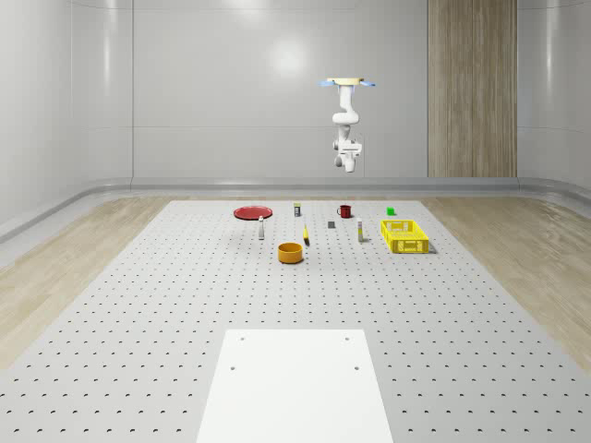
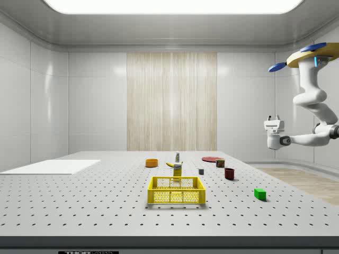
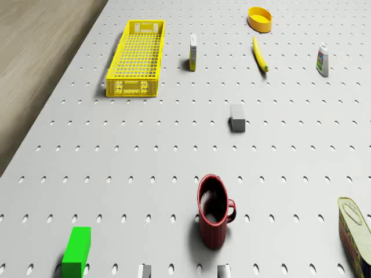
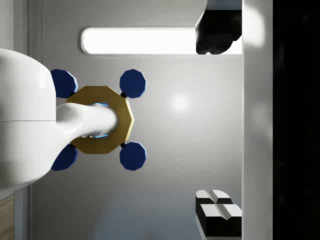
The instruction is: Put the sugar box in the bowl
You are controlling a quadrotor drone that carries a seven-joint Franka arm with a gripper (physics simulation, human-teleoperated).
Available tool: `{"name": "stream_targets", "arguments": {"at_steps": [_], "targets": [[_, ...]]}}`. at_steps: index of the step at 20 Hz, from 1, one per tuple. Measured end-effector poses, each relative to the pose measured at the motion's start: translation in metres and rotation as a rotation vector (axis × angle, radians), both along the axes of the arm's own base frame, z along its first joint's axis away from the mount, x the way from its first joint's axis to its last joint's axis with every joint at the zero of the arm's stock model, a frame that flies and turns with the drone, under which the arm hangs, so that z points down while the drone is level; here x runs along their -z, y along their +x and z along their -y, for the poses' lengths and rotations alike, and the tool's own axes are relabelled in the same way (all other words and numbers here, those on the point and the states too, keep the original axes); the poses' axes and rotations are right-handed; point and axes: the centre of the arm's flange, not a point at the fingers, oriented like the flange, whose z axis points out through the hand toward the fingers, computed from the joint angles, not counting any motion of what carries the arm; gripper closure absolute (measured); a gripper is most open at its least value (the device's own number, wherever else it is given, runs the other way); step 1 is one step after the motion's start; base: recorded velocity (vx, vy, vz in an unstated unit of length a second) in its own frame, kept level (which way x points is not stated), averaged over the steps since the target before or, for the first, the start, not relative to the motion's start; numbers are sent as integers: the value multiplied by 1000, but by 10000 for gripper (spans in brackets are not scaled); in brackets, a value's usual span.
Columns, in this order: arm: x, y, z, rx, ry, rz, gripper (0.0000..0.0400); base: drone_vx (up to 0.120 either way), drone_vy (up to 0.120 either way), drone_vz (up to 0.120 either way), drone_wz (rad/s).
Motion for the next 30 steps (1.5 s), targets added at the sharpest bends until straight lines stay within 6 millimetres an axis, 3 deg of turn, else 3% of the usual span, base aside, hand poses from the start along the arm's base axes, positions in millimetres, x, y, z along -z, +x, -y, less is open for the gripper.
{"name": "stream_targets", "arguments": {"at_steps": [10, 13, 30], "targets": [[-66, -2, 0, 0, 0, 8, 0, 0, 0, 0, 0], [-78, -1, 0, 0, 0, 10, 0, 120, 0, 0, 0], [-93, -1, 0, 0, -1, 23, 0, 120, 0, 0, 0]]}}
